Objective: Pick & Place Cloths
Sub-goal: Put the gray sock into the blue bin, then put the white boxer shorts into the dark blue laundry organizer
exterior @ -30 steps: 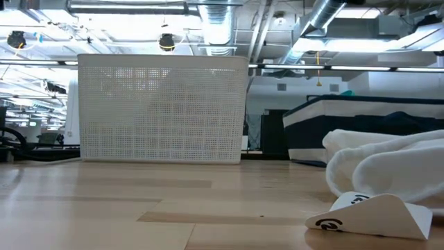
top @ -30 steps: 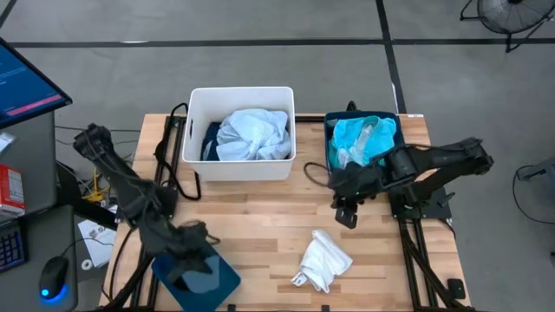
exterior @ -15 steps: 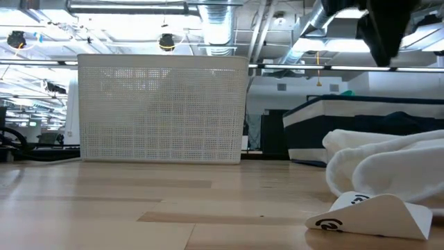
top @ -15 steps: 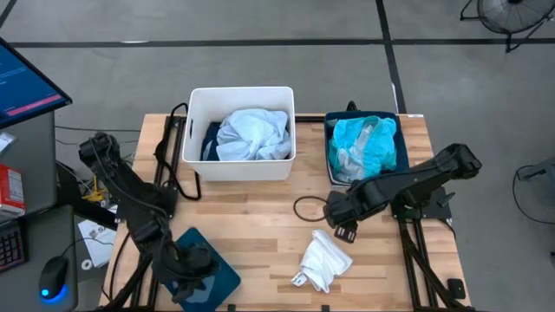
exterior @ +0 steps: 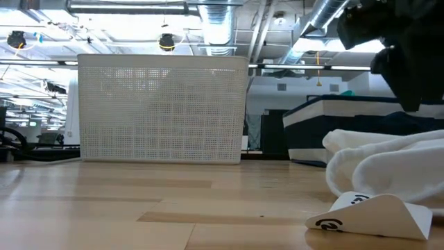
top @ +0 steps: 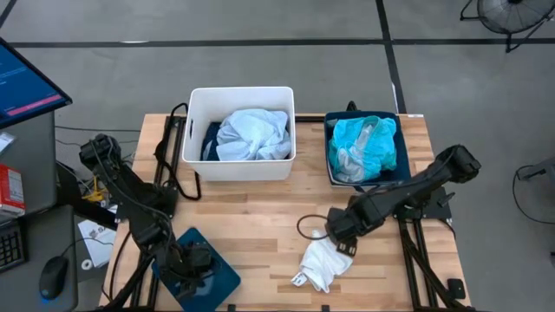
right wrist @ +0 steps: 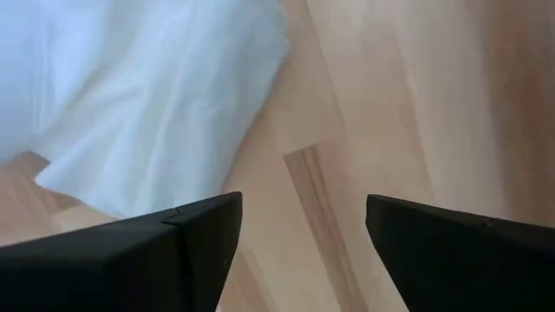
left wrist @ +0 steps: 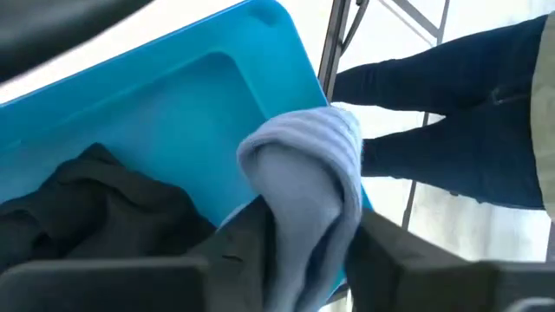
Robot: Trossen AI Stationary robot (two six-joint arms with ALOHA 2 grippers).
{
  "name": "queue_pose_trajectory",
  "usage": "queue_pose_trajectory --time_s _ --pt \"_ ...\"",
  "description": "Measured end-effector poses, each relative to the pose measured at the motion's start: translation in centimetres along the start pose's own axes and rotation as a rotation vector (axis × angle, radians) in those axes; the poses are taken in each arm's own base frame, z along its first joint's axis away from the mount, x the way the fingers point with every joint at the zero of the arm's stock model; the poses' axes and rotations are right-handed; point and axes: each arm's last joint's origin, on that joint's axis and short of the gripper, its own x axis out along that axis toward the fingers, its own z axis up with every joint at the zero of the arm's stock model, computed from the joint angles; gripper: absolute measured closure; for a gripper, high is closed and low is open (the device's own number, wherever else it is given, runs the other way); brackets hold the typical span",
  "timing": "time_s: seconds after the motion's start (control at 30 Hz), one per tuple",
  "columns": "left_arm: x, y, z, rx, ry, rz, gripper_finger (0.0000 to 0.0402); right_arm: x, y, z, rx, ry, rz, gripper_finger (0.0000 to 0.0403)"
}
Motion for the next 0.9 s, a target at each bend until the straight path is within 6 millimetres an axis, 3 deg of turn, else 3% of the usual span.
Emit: queue_pose_trajectory --time_s 0.37,0.57,0.9 --pt "0.0 -0.1 -0.2 0.026 0.085 -0.031 0.0141 3.7 0.6 -0.4 -0.018 -0.103 0.114 0.0162" --pt "-0.2 -0.1 -0.2 -0.008 0.090 -0.038 0.0129 4.6 0.8 -0.2 -0.012 -0.185 0.167 0.0162" --pt "-2.5 0.0 1.0 -0.061 -0.003 -0.098 0.0128 6.0 0.7 -0.4 0.040 -0.249 0.178 0.0163"
